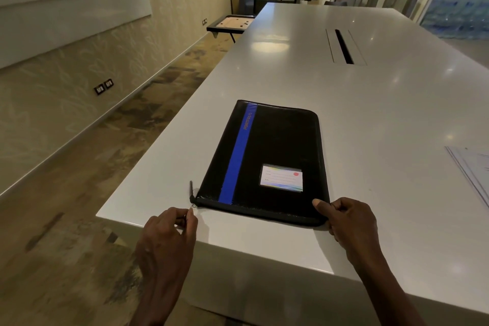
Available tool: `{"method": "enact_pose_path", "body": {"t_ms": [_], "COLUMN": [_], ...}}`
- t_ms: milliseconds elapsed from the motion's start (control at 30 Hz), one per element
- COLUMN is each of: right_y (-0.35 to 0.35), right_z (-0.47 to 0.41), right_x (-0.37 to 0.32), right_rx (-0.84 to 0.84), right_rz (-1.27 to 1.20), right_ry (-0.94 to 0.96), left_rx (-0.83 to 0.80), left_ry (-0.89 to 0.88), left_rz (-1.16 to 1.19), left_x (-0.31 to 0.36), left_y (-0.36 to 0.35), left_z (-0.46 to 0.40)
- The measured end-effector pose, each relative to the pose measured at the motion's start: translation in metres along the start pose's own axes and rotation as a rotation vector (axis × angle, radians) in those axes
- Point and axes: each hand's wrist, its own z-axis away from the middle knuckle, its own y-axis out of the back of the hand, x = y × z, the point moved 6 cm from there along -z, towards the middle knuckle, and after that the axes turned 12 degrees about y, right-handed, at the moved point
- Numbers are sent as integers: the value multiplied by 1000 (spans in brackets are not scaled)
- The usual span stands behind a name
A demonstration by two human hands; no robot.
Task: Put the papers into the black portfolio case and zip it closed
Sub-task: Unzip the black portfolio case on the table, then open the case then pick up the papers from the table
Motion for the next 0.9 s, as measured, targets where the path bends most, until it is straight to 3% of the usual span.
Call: {"method": "enact_pose_path", "body": {"t_ms": [400, 667, 900], "right_y": [0, 2, 1], "right_z": [2, 5, 6], "right_x": [0, 2, 0], "right_rx": [-1, 8, 4], "right_rz": [33, 33, 20], "right_ry": [-4, -17, -34], "left_rx": [3, 102, -159], "left_ry": [-49, -125, -285], "left_rz": [-3, 133, 402], "left_x": [-9, 10, 82], "left_y": [5, 13, -16], "left_z": [-16, -15, 5]}}
